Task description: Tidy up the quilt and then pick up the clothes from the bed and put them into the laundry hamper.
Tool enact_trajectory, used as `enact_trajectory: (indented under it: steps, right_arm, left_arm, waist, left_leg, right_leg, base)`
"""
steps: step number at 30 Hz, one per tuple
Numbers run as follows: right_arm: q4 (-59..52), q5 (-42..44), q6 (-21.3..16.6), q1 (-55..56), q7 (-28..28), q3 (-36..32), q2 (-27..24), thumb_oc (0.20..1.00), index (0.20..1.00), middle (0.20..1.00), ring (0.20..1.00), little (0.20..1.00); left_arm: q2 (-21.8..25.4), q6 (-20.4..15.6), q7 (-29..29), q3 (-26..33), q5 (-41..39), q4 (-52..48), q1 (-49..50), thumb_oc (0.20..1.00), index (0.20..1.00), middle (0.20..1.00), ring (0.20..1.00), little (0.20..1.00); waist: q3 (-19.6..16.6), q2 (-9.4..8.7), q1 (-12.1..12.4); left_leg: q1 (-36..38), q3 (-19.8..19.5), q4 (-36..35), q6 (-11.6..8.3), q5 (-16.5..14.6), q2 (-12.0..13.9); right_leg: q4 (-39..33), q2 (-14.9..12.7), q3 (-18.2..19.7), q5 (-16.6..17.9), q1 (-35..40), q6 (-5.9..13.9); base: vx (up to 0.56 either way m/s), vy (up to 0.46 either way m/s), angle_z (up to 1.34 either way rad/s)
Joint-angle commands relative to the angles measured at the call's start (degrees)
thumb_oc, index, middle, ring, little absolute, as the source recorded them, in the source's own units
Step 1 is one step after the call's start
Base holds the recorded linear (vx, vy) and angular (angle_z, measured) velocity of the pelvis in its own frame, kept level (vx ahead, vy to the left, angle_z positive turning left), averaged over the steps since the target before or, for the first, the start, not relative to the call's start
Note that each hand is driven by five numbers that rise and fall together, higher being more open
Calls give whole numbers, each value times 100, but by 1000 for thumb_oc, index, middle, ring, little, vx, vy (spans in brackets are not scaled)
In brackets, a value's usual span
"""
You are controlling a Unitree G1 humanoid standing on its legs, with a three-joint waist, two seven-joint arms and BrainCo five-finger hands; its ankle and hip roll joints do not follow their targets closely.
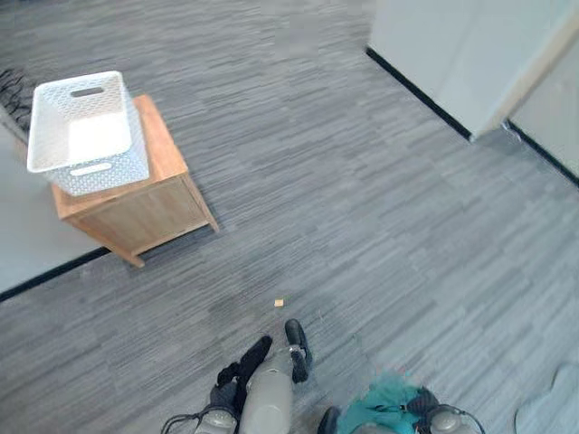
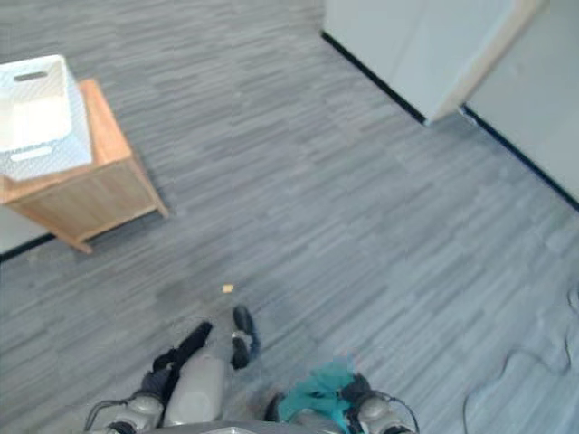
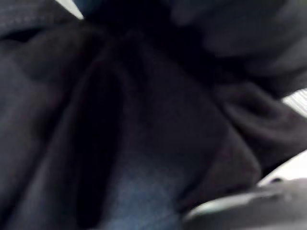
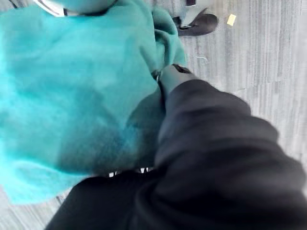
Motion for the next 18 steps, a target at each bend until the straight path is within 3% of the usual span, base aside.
enact_trajectory:
  steps: [1, 2, 3, 4, 5, 6, 7, 8, 9, 10, 11, 12, 17, 18]
  right_arm:
    - [-83, -139, -30, -52, -85, -224, 140, 200, 200, 200, 200, 200]
    - [-126, -156, 20, -55, -55, -271, 176, 200, 200, 200, 200, 200]
    - [-128, -156, 22, -57, -54, -271, 173, 200, 200, 200, 200, 200]
    - [-137, -183, 46, -60, -61, -295, 185, 200, 200, 200, 200, 200]
    - [-145, -116, -22, -65, -65, -389, 54, 200, 200, 200, 200, 200]
    - [-145, -115, -28, -69, -62, -387, 47, 200, 200, 200, 200, 200]
    - [-256, -78, -47, -55, -48, -371, -9, 200, 200, 200, 200, 200]
    - [-258, -78, -46, -53, -48, -371, -11, 200, 200, 200, 200, 200]
    - [-336, -36, -51, -55, -32, -326, -18, 200, 200, 200, 200, 200]
    - [-384, 21, -52, -83, -3, -306, -66, 200, 200, 200, 200, 200]
    - [-384, 21, -52, -85, -3, -306, -66, 200, 200, 200, 200, 200]
    - [-440, 135, -20, -141, 65, -315, -163, 200, 200, 200, 200, 200]
    - [-441, 60, 17, -139, 100, -368, -243, 200, 200, 200, 200, 200]
    - [-391, 89, 11, -182, 129, -406, -281, 200, 200, 200, 200, 200]
  left_arm:
    - [-373, -63, -15, -464, 53, 314, -271, 200, 200, 200, 200, 200]
    - [-372, -53, -27, -508, 101, 274, -281, 200, 200, 200, 200, 200]
    - [-374, -51, -26, -506, 101, 272, -283, 200, 200, 200, 200, 200]
    - [-367, -31, 6, -593, 141, 233, -308, 200, 200, 200, 200, 200]
    - [-295, -53, 30, -827, 345, 155, -336, 200, 200, 200, 200, 200]
    - [-299, -52, 32, -822, 347, 148, -336, 200, 200, 200, 200, 200]
    - [-344, -76, 157, -1112, 568, 110, -421, 200, 200, 200, 200, 200]
    - [-346, -76, 159, -1112, 569, 110, -421, 200, 200, 200, 200, 200]
    - [-386, -93, 193, -1403, 764, -22, -655, 200, 200, 200, 200, 200]
    - [-375, -124, 191, -1575, 862, -68, -788, 200, 200, 200, 200, 200]
    - [-374, -125, 191, -1575, 862, -67, -790, 200, 200, 200, 200, 200]
    - [-319, -172, 172, -1727, 926, -174, -1020, 200, 200, 200, 200, 200]
    - [-348, -257, 153, -1735, 928, -151, -1029, 200, 200, 200, 200, 200]
    - [-427, -278, 194, -1754, 897, -108, -841, 200, 200, 200, 200, 200]
  waist:
    - [-94, 219, 6]
    - [-63, 284, -174]
    - [-58, 281, -178]
    - [-24, 400, -292]
    - [-10, 588, -499]
    - [-13, 630, -504]
    - [72, 723, -802]
    - [82, 720, -814]
    - [151, 669, -1019]
    - [161, 616, -1132]
    - [159, 621, -1136]
    - [138, 549, -1264]
    - [75, 518, -1322]
    - [-37, 558, -1361]
  left_leg:
    - [1144, -849, -948, -225, 245, -428]
    - [1526, -936, -1093, -166, 137, -523]
    - [1530, -937, -1102, -159, 138, -534]
    - [1756, -1067, -1186, -114, 90, -514]
    - [2192, -1399, -1464, -132, 35, -500]
    - [2145, -1335, -1455, -122, 130, -429]
    - [2452, -1656, -1598, -195, 66, -457]
    - [2466, -1668, -1603, -194, 67, -462]
    - [2603, -1980, -1606, -336, -13, -463]
    - [2705, -2140, -1632, -449, -94, -434]
    - [2699, -2144, -1629, -452, -89, -424]
    - [2936, -2397, -1720, -674, -236, -322]
    - [3321, -2631, -1462, -925, -519, -24]
    - [3259, -2782, -777, -1058, -310, 227]
  right_leg:
    - [2385, -819, 284, 694, -718, 1028]
    - [3386, -980, 284, 1300, -1063, 1063]
    - [3413, -993, 283, 1290, -1073, 1063]
    - [3991, -1120, 345, 1429, -1419, 1063]
    - [4168, -1421, 489, 1255, -1892, 1063]
    - [4092, -1369, 430, 1350, -1896, 1063]
    - [3621, -1400, 773, 1108, -2407, 849]
    - [3626, -1408, 763, 1099, -2391, 851]
    - [2407, -1384, 1168, 939, -2490, 659]
    - [1471, -1432, 1443, 1002, -2552, 617]
    - [1427, -1421, 1431, 1029, -2533, 612]
    - [318, -1622, 1778, 1348, -2798, 697]
    - [136, -1780, 1675, 1512, -2832, 840]
    - [363, -1568, 1811, 1452, -2724, 687]
  base:
    - [815, 157, 142]
    - [585, 93, 146]
    - [531, 47, 132]
    - [586, 85, 99]
    - [552, 65, 86]
    - [741, -4, 101]
    - [316, -61, 98]
    - [650, -207, 142]
    - [480, -287, 161]
    - [479, -289, 152]
    - [567, -368, 151]
    - [393, -242, 118]
    - [518, -323, 104]
    - [635, -601, 50]
